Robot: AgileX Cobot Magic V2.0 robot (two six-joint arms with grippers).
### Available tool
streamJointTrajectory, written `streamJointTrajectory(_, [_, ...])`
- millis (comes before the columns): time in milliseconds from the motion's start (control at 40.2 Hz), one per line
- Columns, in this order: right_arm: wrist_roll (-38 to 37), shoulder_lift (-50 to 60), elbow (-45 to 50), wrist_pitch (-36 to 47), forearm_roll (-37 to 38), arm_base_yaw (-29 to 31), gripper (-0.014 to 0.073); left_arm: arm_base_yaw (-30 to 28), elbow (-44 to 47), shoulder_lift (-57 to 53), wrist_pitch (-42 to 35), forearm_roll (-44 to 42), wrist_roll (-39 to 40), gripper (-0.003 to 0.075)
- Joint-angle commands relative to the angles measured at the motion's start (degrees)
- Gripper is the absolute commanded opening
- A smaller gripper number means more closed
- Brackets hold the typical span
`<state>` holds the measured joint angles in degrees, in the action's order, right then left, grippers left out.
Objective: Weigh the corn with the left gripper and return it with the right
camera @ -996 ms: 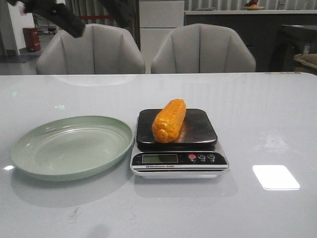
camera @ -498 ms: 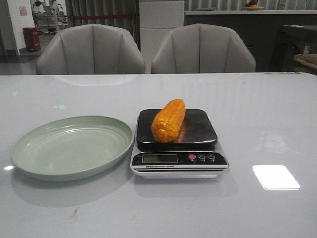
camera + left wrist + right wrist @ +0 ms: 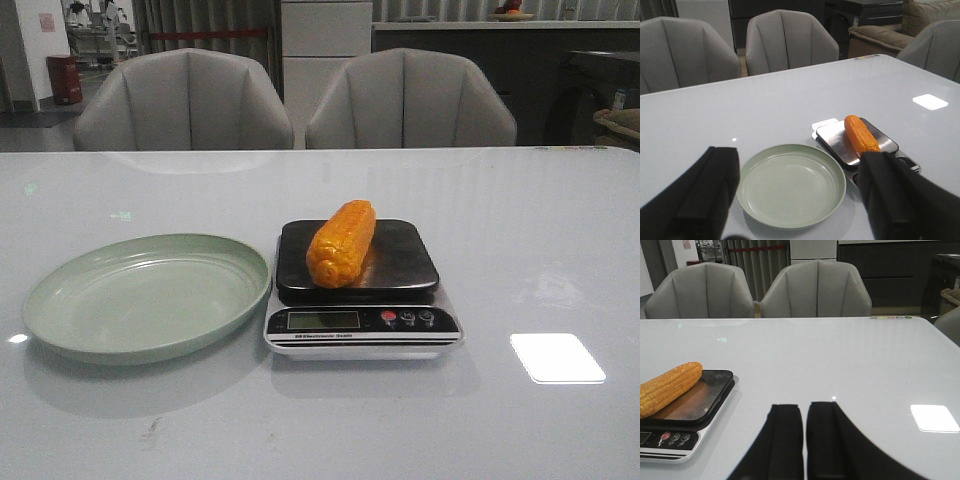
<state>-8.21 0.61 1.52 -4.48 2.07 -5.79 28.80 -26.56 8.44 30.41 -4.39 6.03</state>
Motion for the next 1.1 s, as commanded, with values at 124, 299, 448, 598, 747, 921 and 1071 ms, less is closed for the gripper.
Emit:
streamJointTrajectory(124, [0.13,1.08,0.19,4.48,0.67,0.1,0.0198,0.04,0.85,-3.72,-2.06,-0.57,-0.26,0.0115])
streamJointTrajectory(299, [0.13,1.09,0.19,8.54,0.67,0.1,0.0198,0.04,1.1,-4.06,-2.91,-0.57,-0.26,0.0113])
streamJointTrajectory(448, [0.13,0.64,-2.09,11.36,0.67,0.1,0.0198,0.04,1.1,-4.06,-2.64,-0.57,-0.26,0.0114])
streamJointTrajectory(598, [0.13,-4.69,-10.08,5.08,0.67,0.1,0.0198,0.04,1.21,-4.06,-2.64,-0.57,-0.26,0.0114])
streamJointTrajectory(747, [0.13,-13.77,-18.58,-3.57,0.62,0.1,0.0198,0.04,1.21,-4.06,-2.64,-0.57,-0.26,0.0114])
streamJointTrajectory(921, [0.13,-20.72,-22.32,-12.96,0.62,0.1,0.0198,0.04,1.21,-4.06,-2.64,-0.57,-0.26,0.0113])
streamJointTrajectory(1071, [0.13,-22.18,-22.11,-12.86,0.62,0.04,0.0199,0.04,1.21,-4.06,-2.64,-0.57,-0.26,0.0114])
